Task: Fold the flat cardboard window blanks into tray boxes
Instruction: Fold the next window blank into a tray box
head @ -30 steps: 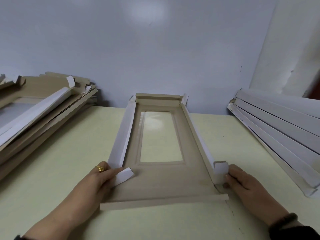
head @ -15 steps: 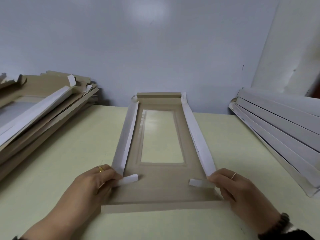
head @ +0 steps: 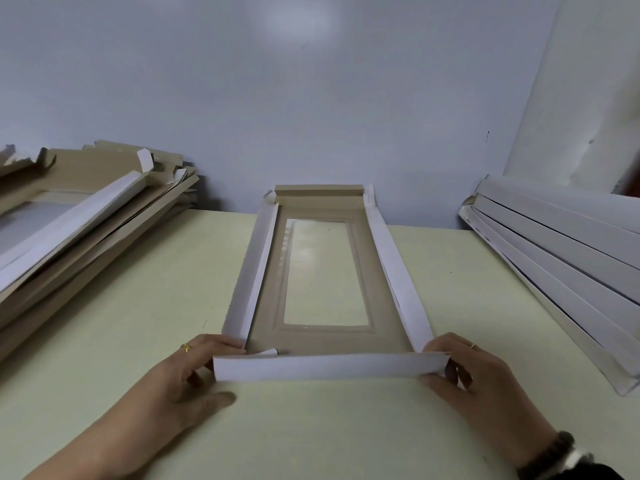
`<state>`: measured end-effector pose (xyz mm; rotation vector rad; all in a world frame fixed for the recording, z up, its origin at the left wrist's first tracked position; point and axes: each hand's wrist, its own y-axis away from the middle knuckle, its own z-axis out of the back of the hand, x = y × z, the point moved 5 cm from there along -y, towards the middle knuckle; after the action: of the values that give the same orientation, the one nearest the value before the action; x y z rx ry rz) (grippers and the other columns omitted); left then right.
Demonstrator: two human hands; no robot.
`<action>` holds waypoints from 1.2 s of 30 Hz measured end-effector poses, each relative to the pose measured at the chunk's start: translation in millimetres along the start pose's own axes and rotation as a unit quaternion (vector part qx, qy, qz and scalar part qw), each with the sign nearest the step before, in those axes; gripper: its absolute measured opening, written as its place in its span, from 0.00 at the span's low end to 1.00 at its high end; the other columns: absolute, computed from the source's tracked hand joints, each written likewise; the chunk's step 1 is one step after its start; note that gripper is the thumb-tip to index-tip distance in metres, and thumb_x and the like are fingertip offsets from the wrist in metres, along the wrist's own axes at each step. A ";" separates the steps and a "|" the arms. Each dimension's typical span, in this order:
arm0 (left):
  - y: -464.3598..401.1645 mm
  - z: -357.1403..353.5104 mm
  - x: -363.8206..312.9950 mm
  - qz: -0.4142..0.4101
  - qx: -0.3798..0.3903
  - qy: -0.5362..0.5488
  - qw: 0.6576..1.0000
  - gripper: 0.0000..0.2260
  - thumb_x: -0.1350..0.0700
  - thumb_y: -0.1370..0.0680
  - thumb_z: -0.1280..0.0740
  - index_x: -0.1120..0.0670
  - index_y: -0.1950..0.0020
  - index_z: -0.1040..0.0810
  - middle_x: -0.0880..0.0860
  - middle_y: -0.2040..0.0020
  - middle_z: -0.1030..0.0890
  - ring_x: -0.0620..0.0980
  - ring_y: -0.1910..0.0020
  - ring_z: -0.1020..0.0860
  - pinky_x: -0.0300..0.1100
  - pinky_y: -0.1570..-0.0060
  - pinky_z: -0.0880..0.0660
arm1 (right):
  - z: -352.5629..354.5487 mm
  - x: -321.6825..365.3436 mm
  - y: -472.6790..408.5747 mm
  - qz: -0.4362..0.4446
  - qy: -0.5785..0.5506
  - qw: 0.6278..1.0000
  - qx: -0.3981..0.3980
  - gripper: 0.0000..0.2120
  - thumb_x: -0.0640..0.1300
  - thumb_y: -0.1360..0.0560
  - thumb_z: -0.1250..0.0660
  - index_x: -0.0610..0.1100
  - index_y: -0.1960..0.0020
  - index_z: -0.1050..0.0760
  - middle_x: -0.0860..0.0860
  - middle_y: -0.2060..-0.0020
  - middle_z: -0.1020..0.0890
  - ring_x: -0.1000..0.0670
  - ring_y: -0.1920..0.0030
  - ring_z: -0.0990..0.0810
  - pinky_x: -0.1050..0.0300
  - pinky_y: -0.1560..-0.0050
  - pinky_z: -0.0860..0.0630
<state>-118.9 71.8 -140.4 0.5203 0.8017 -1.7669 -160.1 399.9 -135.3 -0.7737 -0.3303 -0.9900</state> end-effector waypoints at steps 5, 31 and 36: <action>-9.2 -1.4 -10.7 0.028 -0.110 0.027 0.993 0.08 0.60 0.29 0.30 0.47 0.64 0.20 0.45 0.61 0.21 0.41 0.68 0.29 0.30 0.65 0.34 | -2.7 -10.3 -4.7 -0.103 -0.129 0.986 -0.031 0.13 0.32 0.32 0.28 0.48 0.68 0.24 0.50 0.75 0.27 0.56 0.72 0.33 0.66 0.70 0.37; -21.1 -20.7 -30.2 -0.048 -0.121 -0.209 0.969 0.15 0.53 0.26 0.48 0.47 0.42 0.29 0.42 0.59 0.22 0.39 0.58 0.28 0.38 0.44 0.38 | -7.6 4.7 -5.3 0.000 0.094 0.995 -0.034 0.08 0.40 0.35 0.23 0.48 0.61 0.21 0.58 0.62 0.26 0.57 0.65 0.30 0.66 0.63 0.32; -19.5 -23.3 -30.2 -0.043 -0.107 -0.248 0.962 0.15 0.57 0.25 0.47 0.50 0.44 0.24 0.44 0.70 0.24 0.48 0.66 0.25 0.37 0.53 0.35 | -6.1 18.8 -9.5 0.085 0.246 0.963 -0.068 0.09 0.52 0.38 0.30 0.48 0.70 0.24 0.55 0.65 0.24 0.53 0.59 0.31 0.60 0.55 0.38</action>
<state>-128.2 112.4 -130.2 -0.1060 0.6507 -1.7581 -158.8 380.9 -124.6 -0.6403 0.2329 -1.0124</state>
